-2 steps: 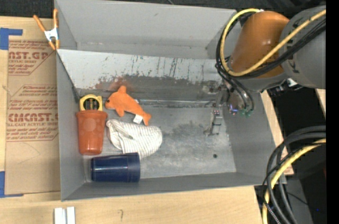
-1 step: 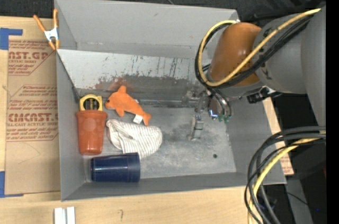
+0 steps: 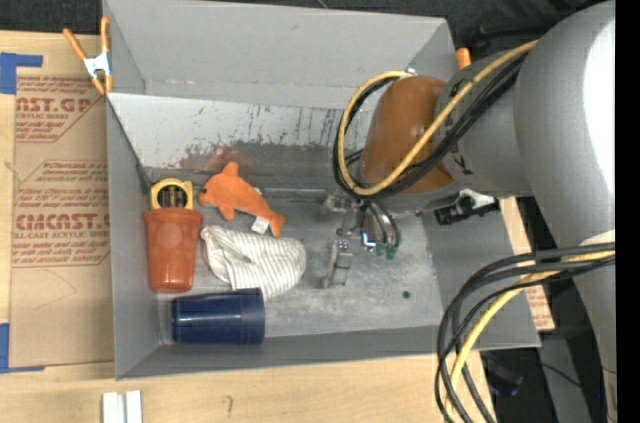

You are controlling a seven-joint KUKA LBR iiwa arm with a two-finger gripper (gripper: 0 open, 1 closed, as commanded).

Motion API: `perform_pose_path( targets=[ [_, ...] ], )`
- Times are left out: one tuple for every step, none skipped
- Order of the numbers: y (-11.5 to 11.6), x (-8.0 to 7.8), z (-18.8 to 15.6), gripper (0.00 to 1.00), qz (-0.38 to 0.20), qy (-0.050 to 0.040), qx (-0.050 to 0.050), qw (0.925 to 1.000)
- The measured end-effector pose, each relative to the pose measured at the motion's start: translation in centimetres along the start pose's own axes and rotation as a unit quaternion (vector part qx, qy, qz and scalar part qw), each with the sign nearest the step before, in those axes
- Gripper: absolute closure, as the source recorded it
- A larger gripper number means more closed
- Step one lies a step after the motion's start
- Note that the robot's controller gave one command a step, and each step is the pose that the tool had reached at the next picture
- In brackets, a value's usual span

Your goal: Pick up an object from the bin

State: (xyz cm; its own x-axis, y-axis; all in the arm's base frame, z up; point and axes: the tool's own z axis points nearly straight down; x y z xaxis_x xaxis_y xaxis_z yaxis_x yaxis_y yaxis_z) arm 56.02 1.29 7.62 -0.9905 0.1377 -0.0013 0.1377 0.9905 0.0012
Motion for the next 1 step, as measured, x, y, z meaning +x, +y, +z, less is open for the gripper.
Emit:
perform_pose_path(
  targets=[
    [1.62, 0.71, 1.87, 0.0, 0.004, 0.0012, 0.0, 1.0]
  ],
)
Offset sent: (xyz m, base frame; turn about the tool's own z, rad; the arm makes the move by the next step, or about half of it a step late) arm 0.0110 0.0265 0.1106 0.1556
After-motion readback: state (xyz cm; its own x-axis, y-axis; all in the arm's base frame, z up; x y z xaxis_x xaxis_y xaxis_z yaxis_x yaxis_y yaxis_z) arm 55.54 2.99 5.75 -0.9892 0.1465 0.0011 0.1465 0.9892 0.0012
